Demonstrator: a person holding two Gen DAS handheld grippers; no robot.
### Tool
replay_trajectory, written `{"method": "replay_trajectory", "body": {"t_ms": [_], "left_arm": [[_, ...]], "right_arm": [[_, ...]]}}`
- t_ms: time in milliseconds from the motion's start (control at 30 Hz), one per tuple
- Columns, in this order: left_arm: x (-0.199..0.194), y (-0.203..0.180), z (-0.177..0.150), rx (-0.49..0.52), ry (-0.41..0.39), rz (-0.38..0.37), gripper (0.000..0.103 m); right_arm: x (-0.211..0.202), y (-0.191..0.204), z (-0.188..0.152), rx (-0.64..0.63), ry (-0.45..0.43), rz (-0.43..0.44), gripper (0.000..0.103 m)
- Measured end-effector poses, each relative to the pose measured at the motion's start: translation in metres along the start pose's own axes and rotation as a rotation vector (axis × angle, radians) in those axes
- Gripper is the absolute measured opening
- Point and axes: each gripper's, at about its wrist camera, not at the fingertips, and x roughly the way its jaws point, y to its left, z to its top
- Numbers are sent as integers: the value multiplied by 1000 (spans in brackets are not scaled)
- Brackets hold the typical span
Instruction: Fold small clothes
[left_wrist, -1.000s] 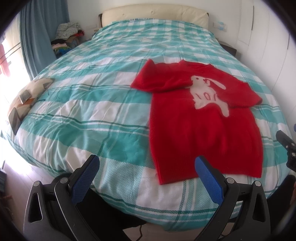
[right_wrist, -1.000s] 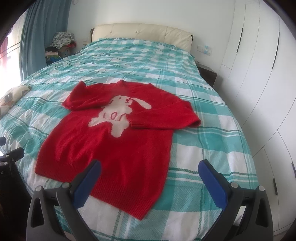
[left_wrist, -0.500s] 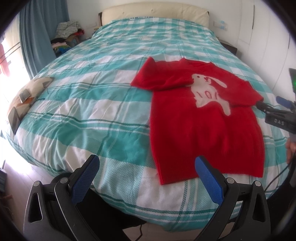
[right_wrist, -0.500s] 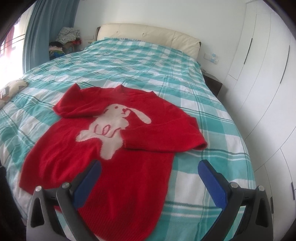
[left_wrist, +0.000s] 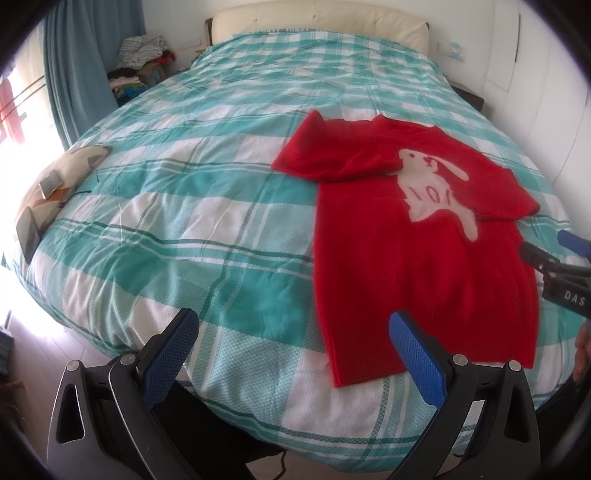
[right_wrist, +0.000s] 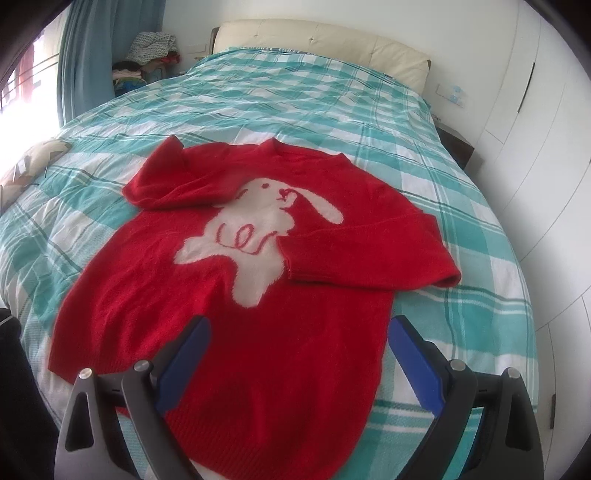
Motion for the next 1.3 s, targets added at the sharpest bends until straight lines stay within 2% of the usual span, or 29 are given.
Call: {"method": "replay_trajectory", "body": {"t_ms": [200,367,600,667,767,800,867,967,1067,1200,1300], "left_arm": [[2,0,0,1,2,6,103],[4,-2,-2,12,-1,20,103],[5,-6,-6,30,-10,33,103],[11,-5,-7,32,-10,15,103],[40,7,-16,18,71,-71,103],[50,10,-19,19,94,-68,103],[67,14,-28,6,114,-60,103],[87,13,-35,-10,147,-85,103],[87,6,-39,16,103,-76,103],[82,5,-42,21,104,-64,103],[76,5,-41,1,110,-68,103]], "right_arm": [[-15,5,-30,27,20,15,96],[-21,4,-40,22,15,-7,96],[-21,-4,-54,64,31,11,96],[-21,-13,-63,106,40,34,96],[-20,-34,-84,176,57,34,96],[-20,-42,-91,201,62,34,96],[-19,-57,-107,263,70,68,96],[-8,-68,-126,349,89,197,96],[7,-69,-138,425,87,323,96],[12,-66,-142,480,44,387,96],[15,-63,-141,486,34,406,80]]}}
